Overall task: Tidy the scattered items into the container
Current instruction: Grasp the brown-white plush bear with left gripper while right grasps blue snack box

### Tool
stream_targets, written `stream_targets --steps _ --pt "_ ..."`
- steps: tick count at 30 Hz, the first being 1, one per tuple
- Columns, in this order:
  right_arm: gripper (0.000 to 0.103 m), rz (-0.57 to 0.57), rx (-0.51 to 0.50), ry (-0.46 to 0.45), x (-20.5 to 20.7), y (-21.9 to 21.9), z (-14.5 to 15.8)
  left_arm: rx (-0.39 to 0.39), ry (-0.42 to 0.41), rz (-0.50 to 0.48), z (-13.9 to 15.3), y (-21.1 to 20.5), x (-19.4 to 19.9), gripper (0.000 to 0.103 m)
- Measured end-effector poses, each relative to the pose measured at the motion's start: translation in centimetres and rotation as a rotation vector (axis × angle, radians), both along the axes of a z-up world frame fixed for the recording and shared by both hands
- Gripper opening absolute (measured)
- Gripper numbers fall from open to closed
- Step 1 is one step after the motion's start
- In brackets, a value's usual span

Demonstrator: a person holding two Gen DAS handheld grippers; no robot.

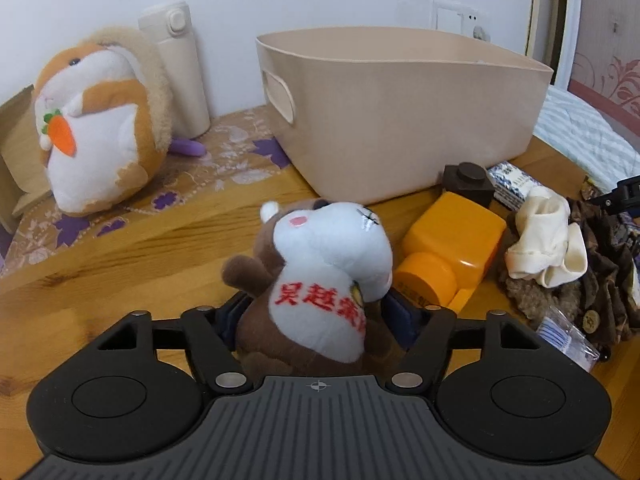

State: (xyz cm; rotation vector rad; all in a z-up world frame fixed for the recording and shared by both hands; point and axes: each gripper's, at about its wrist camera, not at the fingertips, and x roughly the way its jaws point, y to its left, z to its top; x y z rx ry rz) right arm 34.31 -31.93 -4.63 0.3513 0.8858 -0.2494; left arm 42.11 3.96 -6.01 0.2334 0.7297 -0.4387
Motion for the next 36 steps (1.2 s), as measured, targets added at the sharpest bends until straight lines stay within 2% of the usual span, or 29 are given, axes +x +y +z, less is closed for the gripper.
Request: stream_targets --steps 3,4,5,6,7,9,18,28,36 --pt "0.053 0.006 0.005 -0.001 -0.2 -0.2 0.2 0.010 -0.008 -0.003 0.0 -0.1 -0.2 0.066" --pt "0.050 0.004 0.008 -0.003 -0.3 -0.2 0.2 0.006 -0.006 -0.001 0.0 -0.1 -0.2 0.062" --pt "0.044 0.006 0.009 -0.004 -0.4 -0.3 0.3 0.000 -0.004 -0.002 0.0 -0.1 -0.3 0.054" --pt "0.038 0.010 0.008 -0.005 -0.5 -0.3 0.3 -0.009 -0.002 -0.003 0.0 0.0 -0.3 0.052" --pt "0.035 0.015 0.005 -0.005 -0.7 -0.3 0.3 -0.018 0.001 -0.004 0.0 0.0 -0.4 0.051" --pt "0.021 0.022 0.003 -0.004 -0.9 -0.3 0.3 -0.029 0.002 0.000 0.1 0.1 -0.5 0.050" --pt "0.021 0.013 0.001 -0.076 -2.9 -0.8 2.0 -0.091 -0.017 -0.011 1.3 0.5 -2.1 0.049" --pt "0.021 0.047 -0.015 -0.184 -4.8 -0.3 6.0 -0.144 -0.081 -0.026 5.1 0.9 -4.1 0.049" --pt "0.021 0.080 -0.051 -0.243 -4.7 0.2 8.6 -0.191 -0.142 -0.029 8.2 0.4 -4.3 0.049"
